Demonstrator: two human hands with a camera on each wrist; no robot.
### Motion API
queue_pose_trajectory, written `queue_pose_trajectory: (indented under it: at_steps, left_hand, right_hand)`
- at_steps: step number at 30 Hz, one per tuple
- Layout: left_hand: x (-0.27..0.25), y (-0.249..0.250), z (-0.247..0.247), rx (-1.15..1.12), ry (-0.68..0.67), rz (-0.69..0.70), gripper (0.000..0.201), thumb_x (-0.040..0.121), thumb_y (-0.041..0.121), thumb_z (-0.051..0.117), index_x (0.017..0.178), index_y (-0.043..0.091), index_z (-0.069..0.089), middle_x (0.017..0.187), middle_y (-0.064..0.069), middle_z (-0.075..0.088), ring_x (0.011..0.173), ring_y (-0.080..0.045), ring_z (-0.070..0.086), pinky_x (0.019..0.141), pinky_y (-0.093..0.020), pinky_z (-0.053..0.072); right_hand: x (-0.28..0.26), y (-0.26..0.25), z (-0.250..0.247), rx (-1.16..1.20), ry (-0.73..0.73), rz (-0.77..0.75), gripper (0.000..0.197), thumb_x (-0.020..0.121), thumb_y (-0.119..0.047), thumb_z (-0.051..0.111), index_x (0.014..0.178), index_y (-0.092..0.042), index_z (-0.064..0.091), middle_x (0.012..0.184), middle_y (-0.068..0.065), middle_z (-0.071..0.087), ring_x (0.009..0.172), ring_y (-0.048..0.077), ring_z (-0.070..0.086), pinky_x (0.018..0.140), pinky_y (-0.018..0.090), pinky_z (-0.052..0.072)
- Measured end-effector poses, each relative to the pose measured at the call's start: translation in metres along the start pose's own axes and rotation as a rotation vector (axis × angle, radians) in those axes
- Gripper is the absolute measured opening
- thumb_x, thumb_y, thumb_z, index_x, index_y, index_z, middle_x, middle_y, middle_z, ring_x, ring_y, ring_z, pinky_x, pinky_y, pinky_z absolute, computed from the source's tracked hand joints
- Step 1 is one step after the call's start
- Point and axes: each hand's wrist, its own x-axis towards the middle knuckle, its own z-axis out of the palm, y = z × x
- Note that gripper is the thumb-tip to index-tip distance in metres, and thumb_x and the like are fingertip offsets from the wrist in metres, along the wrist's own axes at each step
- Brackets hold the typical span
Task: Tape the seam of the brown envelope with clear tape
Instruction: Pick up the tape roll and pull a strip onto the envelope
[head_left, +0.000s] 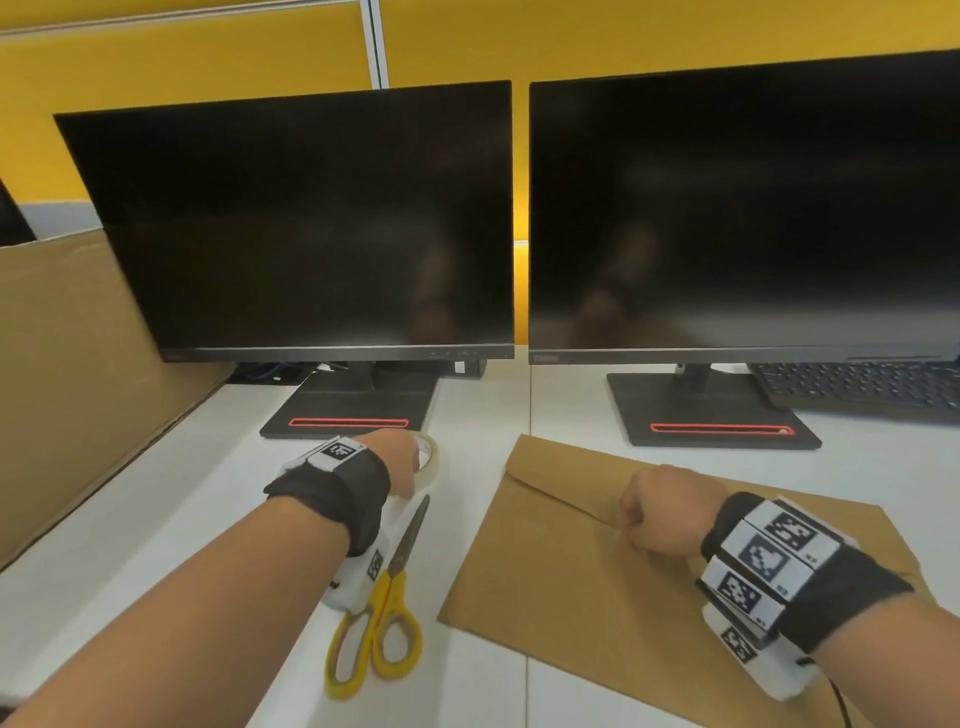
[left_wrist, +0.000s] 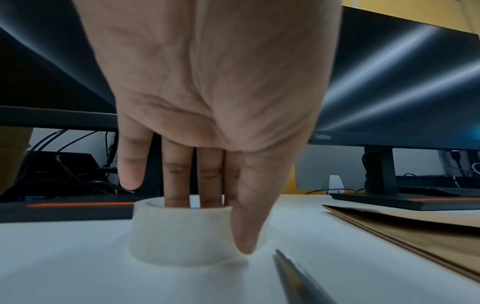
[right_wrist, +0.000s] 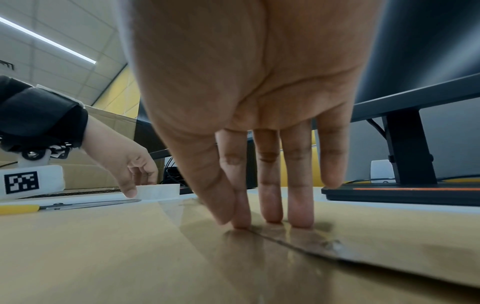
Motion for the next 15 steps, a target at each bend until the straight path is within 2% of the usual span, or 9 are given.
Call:
queue_pose_trajectory:
  at_steps: [4,8,11,13,15]
  left_hand:
    - [-0.005,-0.002,-0.001,-0.002,0.013,0.008,0.033,0.089,0.024,0.063,0.119,0.011,0.065,0.119,-0.006,0.064,0.112,-0.025,0.059,0.096,-0.03,0.047]
    - [-0.015,-0.003,-0.006,-0.044,0.097,0.015,0.029,0.091,0.029,0.054,0.112,0.014,0.066,0.109,-0.005,0.067,0.102,-0.026,0.063,0.092,-0.032,0.051]
    - [-0.023,0.002,-0.013,-0.079,0.174,0.027,0.025,0.091,0.028,0.055,0.113,0.019,0.063,0.111,-0.003,0.065,0.1,-0.024,0.063,0.089,-0.032,0.051]
    - [-0.028,0.009,-0.02,-0.15,0.234,0.06,0.025,0.092,0.03,0.055,0.114,0.02,0.062,0.111,-0.002,0.065,0.1,-0.024,0.062,0.09,-0.033,0.051]
    - [-0.035,0.02,-0.028,-0.247,0.283,0.114,0.025,0.092,0.032,0.055,0.113,0.021,0.061,0.11,-0.001,0.065,0.1,-0.023,0.062,0.092,-0.035,0.051]
  right_hand:
    - [0.0,-0.001,0.001,-0.011,-0.001,0.008,0.027,0.086,-0.017,0.051,0.062,-0.028,0.052,0.084,-0.006,0.057,0.08,0.014,0.054,0.051,0.015,0.029]
    - [0.0,-0.002,0.001,-0.026,-0.003,0.003,0.014,0.087,-0.018,0.05,0.078,-0.027,0.057,0.087,-0.007,0.056,0.083,0.014,0.053,0.052,0.014,0.03]
    - [-0.001,-0.004,-0.001,-0.026,0.015,0.012,0.012,0.087,-0.021,0.049,0.08,-0.027,0.056,0.083,-0.009,0.055,0.081,0.013,0.053,0.053,0.015,0.031]
    - [-0.005,-0.004,-0.002,-0.01,0.047,0.019,0.01,0.088,-0.023,0.048,0.081,-0.027,0.054,0.077,-0.011,0.052,0.08,0.013,0.052,0.052,0.015,0.03]
    - [-0.008,-0.004,-0.002,0.018,0.079,0.03,0.01,0.088,-0.024,0.048,0.08,-0.029,0.051,0.079,-0.011,0.052,0.079,0.012,0.051,0.051,0.015,0.029]
